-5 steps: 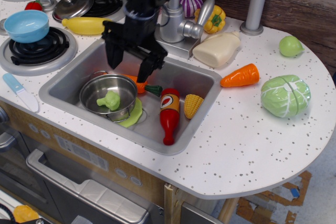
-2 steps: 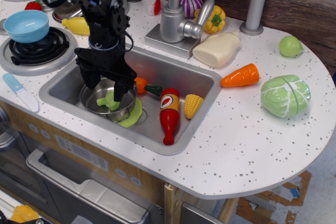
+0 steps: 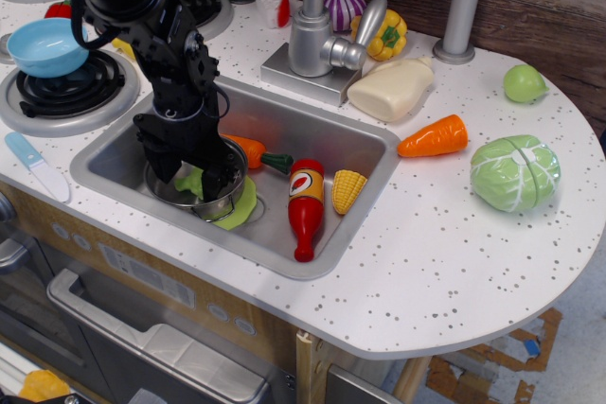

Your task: Take broccoli out of pan

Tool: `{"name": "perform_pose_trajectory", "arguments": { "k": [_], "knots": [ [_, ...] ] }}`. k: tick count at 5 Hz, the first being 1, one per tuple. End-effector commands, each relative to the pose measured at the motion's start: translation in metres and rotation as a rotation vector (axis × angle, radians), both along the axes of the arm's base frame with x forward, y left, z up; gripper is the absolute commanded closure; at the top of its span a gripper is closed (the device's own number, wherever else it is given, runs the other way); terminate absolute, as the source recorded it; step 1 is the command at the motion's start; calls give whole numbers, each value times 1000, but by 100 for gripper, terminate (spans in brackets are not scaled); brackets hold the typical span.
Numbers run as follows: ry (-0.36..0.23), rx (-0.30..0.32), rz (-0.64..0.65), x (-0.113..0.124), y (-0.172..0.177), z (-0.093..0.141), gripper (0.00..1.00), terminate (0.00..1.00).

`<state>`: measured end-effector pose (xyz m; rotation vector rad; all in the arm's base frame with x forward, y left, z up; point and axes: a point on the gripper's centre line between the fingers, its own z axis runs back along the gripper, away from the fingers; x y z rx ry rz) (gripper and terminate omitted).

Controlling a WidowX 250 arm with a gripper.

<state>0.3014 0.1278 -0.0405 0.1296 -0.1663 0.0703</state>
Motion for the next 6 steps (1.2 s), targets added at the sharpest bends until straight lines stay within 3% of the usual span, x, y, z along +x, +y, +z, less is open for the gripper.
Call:
{"name": "perform_pose_trajectory", "arguments": {
  "k": [1,2,3,4,5,6],
  "knots": [
    [-43,-16,-26,16,11,0,0,0],
    [-36,-44,-7,21,11,-3,100,0],
    [-25,-18,0,22,7,12,100,0],
    [16,21,2,19,-6,42,100,0],
    [42,26,38,12,-36,63,100,0],
    [37,-10,101,11,-72,59,100,0]
  ]
}}
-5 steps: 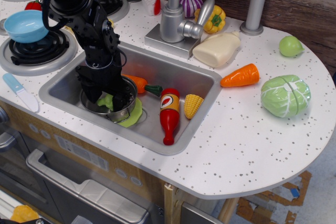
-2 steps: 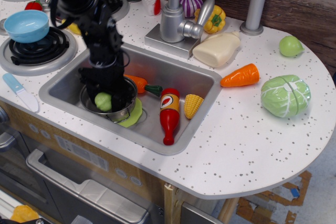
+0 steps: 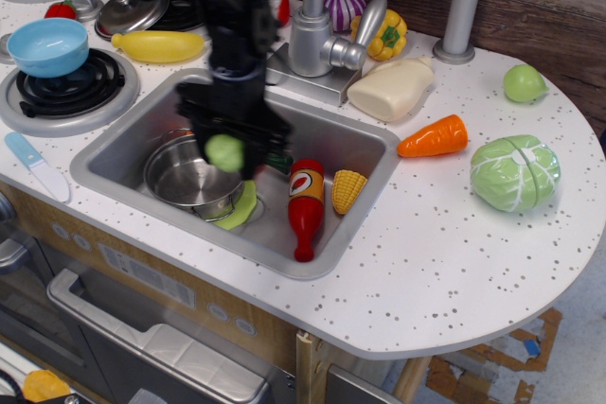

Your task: Take broccoli out of pan

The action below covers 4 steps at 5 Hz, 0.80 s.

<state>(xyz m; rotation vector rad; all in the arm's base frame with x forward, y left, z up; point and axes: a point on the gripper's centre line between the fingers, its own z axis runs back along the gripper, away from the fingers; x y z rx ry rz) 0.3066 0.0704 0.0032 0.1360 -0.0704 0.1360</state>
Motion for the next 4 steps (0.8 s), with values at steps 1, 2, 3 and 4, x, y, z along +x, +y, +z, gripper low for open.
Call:
{"name": "perform_pose_trajectory", "arguments": {
  "k": [1,2,3,4],
  "knots": [
    [-58,-100,32,2,-26,1,100,0],
    [-54,-116,6,-4,-39,-12,100,0],
    [-50,-109,11,-11,-34,-20,100,0],
    [-69,-103,-32,-13,-32,-23,0,0]
  ]
}}
